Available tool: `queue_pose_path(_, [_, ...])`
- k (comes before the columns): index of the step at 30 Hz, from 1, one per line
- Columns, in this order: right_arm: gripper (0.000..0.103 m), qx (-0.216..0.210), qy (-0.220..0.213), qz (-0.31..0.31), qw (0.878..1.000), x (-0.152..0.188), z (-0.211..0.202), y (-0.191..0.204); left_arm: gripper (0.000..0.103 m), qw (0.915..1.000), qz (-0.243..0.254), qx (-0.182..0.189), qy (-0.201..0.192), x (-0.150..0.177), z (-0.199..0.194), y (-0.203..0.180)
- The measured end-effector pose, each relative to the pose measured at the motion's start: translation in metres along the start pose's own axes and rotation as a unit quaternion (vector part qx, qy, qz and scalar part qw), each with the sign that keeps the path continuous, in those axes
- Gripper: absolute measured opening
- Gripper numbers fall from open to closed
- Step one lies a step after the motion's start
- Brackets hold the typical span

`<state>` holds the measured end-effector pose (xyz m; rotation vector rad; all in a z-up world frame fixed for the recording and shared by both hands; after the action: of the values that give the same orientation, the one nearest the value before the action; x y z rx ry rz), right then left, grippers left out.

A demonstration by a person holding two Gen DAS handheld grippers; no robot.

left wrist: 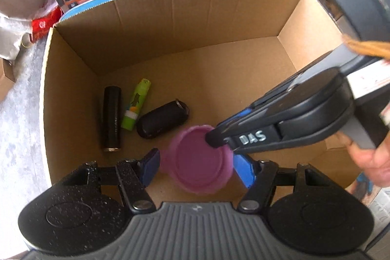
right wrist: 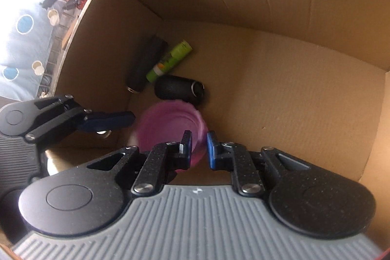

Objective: Organize rigid objects
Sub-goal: 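Carry the pink lid into the box and open the right gripper, then withdraw the right gripper from the box toward the black tape roll, then close the right gripper on the black tape roll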

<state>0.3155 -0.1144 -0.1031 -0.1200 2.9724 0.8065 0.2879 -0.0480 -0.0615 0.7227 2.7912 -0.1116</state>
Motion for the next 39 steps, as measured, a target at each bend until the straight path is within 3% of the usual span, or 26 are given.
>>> queue_pose_path(6, [0.017, -0.007, 0.010, 0.002, 1.000, 0.002, 0.004, -0.001, 0.070, 0.9999, -0.010, -0.002, -0.010, 0.004, -0.012, -0.004])
queue_pose_path(10, [0.026, -0.026, -0.019, 0.003, 0.999, 0.004, -0.013, -0.001, 0.073, 0.9987, -0.014, -0.011, -0.047, 0.009, -0.037, -0.011])
queue_pose_path(16, [0.029, -0.081, -0.105, 0.002, 0.991, 0.032, -0.078, -0.001, 0.079, 0.9898, -0.013, -0.019, -0.141, 0.036, -0.096, -0.033])
queue_pose_path(23, [0.033, -0.122, -0.221, -0.025, 0.967, 0.117, -0.163, -0.012, 0.087, 0.9725, 0.013, -0.039, -0.229, 0.093, -0.139, -0.072])
queue_pose_path(26, [0.037, -0.117, -0.251, -0.036, 0.960, 0.161, -0.176, -0.019, 0.087, 0.9733, 0.018, -0.039, -0.226, 0.116, -0.126, -0.083])
queue_pose_path(30, [0.038, -0.105, -0.244, -0.036, 0.963, 0.204, -0.160, -0.028, 0.087, 0.9802, 0.018, -0.033, -0.194, 0.138, -0.089, -0.097])
queue_pose_path(35, [0.038, -0.065, -0.218, -0.044, 0.973, 0.227, -0.100, -0.028, 0.087, 0.9883, 0.034, -0.035, -0.144, 0.151, -0.034, -0.111])
queue_pose_path(39, [0.038, -0.037, -0.193, -0.060, 0.979, 0.226, -0.059, -0.023, 0.085, 0.9889, 0.063, -0.043, -0.128, 0.151, -0.009, -0.122])
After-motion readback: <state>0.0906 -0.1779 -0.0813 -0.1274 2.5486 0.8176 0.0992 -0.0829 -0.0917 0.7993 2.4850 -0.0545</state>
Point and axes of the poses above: each gripper's, at about its wrist camera, not at the fingertips, and z roughly the way its jaws point, y to its left, x to its underside, the point moved 3 cm from there along z, roughly the way its jaws point, and after that the axes turned 11 degrees about z, right-handed, at the moved point
